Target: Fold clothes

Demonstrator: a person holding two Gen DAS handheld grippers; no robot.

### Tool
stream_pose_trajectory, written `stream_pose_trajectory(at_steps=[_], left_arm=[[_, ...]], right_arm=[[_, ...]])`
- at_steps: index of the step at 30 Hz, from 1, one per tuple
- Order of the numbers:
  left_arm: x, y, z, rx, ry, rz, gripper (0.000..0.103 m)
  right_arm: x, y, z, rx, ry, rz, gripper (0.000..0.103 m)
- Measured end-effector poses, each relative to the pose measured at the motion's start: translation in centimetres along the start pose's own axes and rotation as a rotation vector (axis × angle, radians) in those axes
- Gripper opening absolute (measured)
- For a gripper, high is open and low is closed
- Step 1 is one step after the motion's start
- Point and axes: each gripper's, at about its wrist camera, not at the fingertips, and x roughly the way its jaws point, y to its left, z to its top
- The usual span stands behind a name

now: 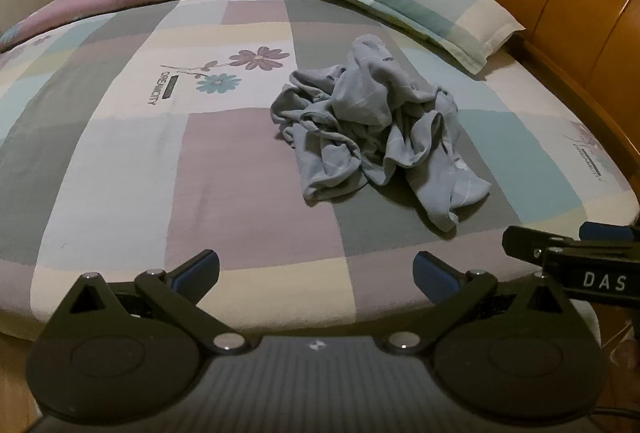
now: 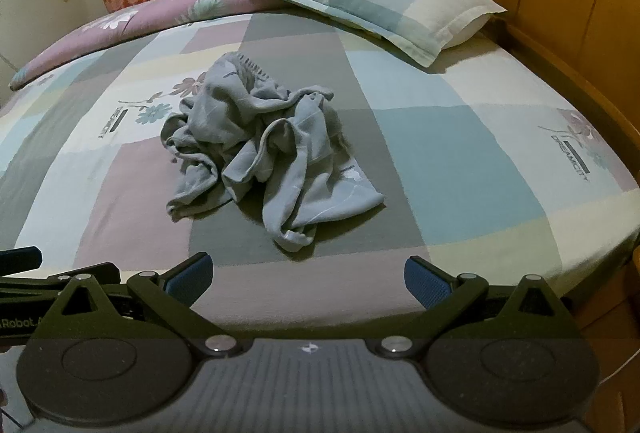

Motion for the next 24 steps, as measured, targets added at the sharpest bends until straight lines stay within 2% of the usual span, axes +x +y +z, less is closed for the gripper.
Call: stream_pose_trajectory(at_steps=[16,24], left_arm=[[0.38,0.00,0.32,0.029,-0.038,0.012,0.102],[0.53,0.74,0.40,0.009,-0.110,-0.015,0.102]], right_arm=[[0.38,-0.16,0.02,0.006,0.001,0.001,0.103],[0.87,0.05,0.09,0.007,0.009,0.003,0.103]])
